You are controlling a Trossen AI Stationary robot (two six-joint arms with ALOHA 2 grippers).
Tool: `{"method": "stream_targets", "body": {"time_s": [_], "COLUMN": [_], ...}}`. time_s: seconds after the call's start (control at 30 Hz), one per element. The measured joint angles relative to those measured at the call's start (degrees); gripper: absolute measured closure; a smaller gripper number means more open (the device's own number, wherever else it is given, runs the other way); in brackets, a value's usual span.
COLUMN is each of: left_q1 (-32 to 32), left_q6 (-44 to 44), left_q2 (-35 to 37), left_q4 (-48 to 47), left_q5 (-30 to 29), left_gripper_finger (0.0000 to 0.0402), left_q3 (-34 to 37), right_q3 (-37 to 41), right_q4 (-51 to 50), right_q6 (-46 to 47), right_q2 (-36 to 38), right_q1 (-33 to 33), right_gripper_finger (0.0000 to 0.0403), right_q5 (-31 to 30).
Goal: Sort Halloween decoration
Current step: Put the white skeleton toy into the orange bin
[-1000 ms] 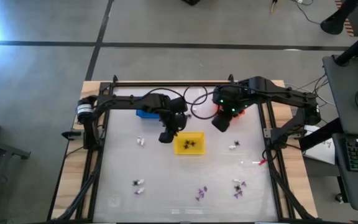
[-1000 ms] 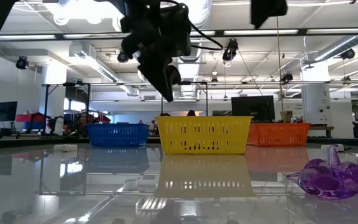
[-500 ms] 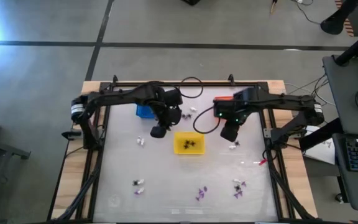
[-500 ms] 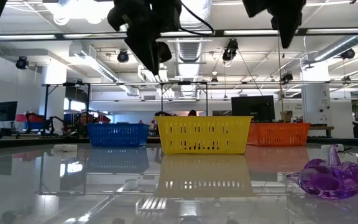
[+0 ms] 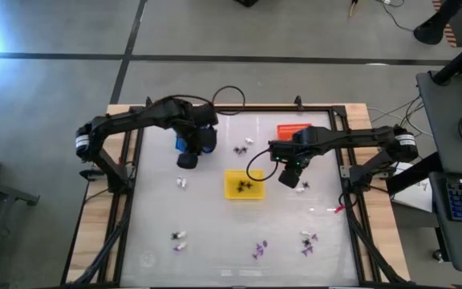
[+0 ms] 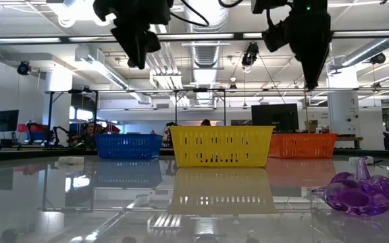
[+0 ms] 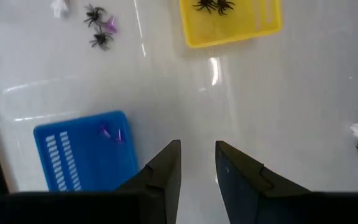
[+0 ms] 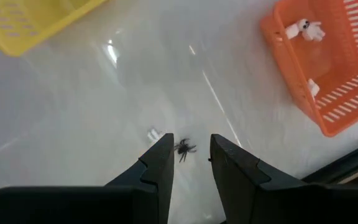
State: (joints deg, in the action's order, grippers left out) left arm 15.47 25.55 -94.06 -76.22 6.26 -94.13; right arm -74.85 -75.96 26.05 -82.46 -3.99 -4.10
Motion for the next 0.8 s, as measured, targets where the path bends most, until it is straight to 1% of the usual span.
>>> {"method": "stream_targets", "body": {"time_s": [0.07, 0.13, 0.3, 0.4, 0.5, 0.6, 0.8], "left_q1": [0.2, 0.2, 0.2, 0.2, 0.2, 0.1, 0.1], "left_q6": [-0.7, -1.2, -2.9, -4.1, -4.8, -5.8, -7.9], "left_q2": [1.4, 3.0, 6.5, 8.3, 9.6, 10.7, 12.2], "left_q4": [-0.6, -0.7, -0.7, -0.7, -0.5, -0.4, -0.7], "left_q5": [-0.2, -0.3, -0.3, -0.4, -0.4, -1.1, -1.9], "left_gripper_finger": [0.032, 0.032, 0.032, 0.032, 0.032, 0.032, 0.032], "left_q3": [0.0, 0.0, 0.0, 0.0, 0.0, 0.0, 0.1], "right_q3": [1.1, 1.6, 1.8, 1.1, 0.0, -1.3, -6.0], "right_q4": [1.4, 4.3, 12.4, 15.1, 18.3, 21.7, 22.7], "right_q6": [0.4, 0.4, -0.2, -2.5, -6.2, -9.2, -15.0], "right_q2": [-0.1, -0.5, -2.7, -4.7, -6.7, -9.5, -15.8], "right_q1": [0.0, -0.2, -2.5, -4.5, -6.6, -9.1, -14.2], "right_gripper_finger": [0.0303, 0.0297, 0.0262, 0.0238, 0.0222, 0.0214, 0.0213], "right_q5": [-1.7, -2.0, -2.1, -2.1, -1.9, -1.5, -1.4]}}
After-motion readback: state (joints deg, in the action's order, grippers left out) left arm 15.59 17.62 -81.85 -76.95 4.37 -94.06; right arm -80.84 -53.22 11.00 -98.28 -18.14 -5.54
